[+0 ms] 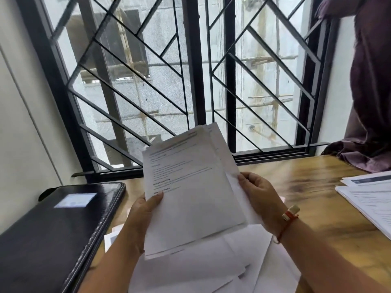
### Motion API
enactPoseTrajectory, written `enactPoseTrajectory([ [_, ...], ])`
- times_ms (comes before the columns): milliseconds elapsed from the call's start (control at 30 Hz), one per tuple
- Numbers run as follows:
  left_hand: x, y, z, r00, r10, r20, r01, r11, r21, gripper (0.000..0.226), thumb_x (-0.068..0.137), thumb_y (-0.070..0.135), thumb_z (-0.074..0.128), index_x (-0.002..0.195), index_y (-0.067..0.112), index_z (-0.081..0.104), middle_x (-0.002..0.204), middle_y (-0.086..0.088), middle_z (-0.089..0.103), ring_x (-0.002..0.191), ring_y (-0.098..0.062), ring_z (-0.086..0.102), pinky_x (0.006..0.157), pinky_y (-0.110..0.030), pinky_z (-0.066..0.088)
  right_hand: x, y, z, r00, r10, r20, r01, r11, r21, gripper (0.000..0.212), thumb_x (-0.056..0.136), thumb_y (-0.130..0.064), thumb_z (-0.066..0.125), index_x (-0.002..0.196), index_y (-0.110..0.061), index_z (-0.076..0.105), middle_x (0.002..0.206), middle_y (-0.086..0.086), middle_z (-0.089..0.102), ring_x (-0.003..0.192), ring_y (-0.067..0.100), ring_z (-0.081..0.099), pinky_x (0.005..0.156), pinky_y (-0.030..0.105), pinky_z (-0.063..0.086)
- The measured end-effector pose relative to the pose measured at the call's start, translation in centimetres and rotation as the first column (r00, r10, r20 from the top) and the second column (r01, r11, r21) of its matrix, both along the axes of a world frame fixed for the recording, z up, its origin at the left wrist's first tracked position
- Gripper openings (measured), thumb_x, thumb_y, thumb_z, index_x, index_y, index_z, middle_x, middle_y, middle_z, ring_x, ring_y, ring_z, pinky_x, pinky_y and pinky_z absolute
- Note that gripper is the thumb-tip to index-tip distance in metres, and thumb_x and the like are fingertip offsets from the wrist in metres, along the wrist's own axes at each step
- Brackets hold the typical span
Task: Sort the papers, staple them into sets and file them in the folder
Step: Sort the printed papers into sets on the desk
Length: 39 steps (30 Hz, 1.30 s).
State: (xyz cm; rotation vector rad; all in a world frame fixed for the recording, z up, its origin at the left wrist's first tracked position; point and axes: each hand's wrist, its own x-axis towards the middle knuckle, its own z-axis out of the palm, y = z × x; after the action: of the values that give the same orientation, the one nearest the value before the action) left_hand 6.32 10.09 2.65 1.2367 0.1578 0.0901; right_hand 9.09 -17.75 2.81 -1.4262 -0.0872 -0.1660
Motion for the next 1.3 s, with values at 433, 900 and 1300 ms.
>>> enactPoseTrajectory([
  [433,-0.1,-0.1,-0.3,0.995,-0.087,-0.054,0.083,0.994,-0.069,0.046,0.087,0.016,0.069,0.130,0.006,0.057,0.114,-0.026,0.070,0.107,-0.051,0.065,0.091,-0.069,0.050,-1.2,1.1,0.8,0.986,0.169,0.018,-0.169,0.983,0.066,0.020,0.102,-0.026,0.052,0.107,-0.022,0.071,0.108,0.017,0.072,0.086,0.028,0.068,0.075,0.041,0.056],
  [900,0.0,-0.2,-0.3,0.997,-0.070,0.019,0.073,0.980,-0.184,0.061,0.082,0.017,0.077,0.137,0.009,0.054,0.124,-0.024,0.067,0.116,-0.050,0.060,0.095,-0.071,0.046,-1.9,1.4,0.5,0.946,0.322,-0.038,-0.324,0.937,-0.128,0.028,0.101,-0.009,0.050,0.126,-0.021,0.057,0.114,0.008,0.072,0.102,0.030,0.070,0.083,0.044,0.057],
  [1300,-0.1,0.7,0.6,0.998,-0.055,0.008,0.055,0.983,-0.172,0.039,0.086,0.009,0.068,0.125,0.012,0.062,0.114,-0.021,0.072,0.086,-0.036,0.073,0.069,-0.051,0.061,-2.2,1.7,2.1,0.959,0.271,-0.087,-0.248,0.946,0.207,0.040,0.105,-0.040,0.037,0.114,-0.014,0.065,0.099,0.015,0.073,0.079,0.026,0.070,0.067,0.035,0.055],
])
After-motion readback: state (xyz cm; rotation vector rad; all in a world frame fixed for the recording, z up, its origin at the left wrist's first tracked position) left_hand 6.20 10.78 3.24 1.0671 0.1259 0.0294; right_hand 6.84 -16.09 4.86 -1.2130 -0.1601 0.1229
